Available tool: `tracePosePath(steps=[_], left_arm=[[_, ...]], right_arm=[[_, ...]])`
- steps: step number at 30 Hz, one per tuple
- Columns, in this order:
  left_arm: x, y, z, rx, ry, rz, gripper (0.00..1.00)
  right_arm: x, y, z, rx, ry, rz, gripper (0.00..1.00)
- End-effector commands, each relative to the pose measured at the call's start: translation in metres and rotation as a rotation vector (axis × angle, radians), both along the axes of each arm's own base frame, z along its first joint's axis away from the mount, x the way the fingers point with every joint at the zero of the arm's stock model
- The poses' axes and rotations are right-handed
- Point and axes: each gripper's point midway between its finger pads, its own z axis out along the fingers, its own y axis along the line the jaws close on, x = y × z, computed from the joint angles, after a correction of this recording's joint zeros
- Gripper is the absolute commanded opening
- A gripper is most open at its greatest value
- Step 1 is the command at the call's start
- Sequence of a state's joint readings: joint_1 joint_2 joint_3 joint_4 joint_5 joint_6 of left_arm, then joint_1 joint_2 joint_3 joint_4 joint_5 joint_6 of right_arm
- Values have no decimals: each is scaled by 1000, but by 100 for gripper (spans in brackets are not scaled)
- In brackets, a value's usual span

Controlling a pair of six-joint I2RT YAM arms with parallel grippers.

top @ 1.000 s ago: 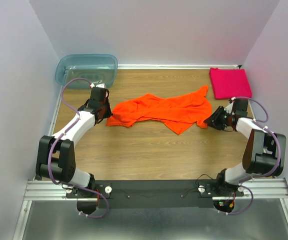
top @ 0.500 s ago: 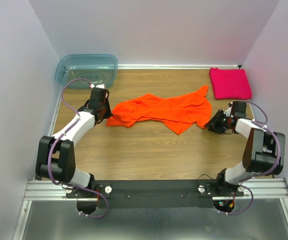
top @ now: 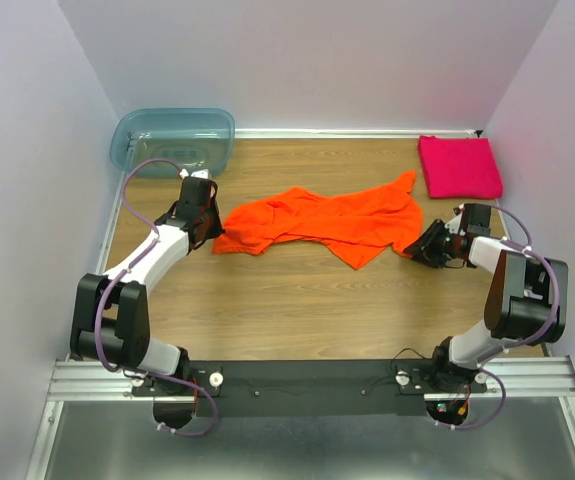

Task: Fold and stack the t-shirts
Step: Flatten the tshirt out

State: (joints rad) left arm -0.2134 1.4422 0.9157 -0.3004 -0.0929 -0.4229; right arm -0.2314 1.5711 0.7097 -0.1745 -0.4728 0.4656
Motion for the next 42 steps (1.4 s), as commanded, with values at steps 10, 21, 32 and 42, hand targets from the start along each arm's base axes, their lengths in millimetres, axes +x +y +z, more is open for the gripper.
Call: tracePosePath(steps=[10, 21, 32, 42], left_arm=[[0, -2, 8, -10, -32, -10, 0], [1, 0, 9, -2, -35, 0, 0], [7, 6, 18, 19, -59, 31, 0], [66, 48, 175, 30, -372, 202, 0]], right_arm=[[-32, -13, -46, -61, 184, -89, 44], [-41, -20, -63, -89, 256, -128, 32], [-27, -29, -38, -131, 217, -149, 1], [75, -74, 165, -284, -269, -283, 1]])
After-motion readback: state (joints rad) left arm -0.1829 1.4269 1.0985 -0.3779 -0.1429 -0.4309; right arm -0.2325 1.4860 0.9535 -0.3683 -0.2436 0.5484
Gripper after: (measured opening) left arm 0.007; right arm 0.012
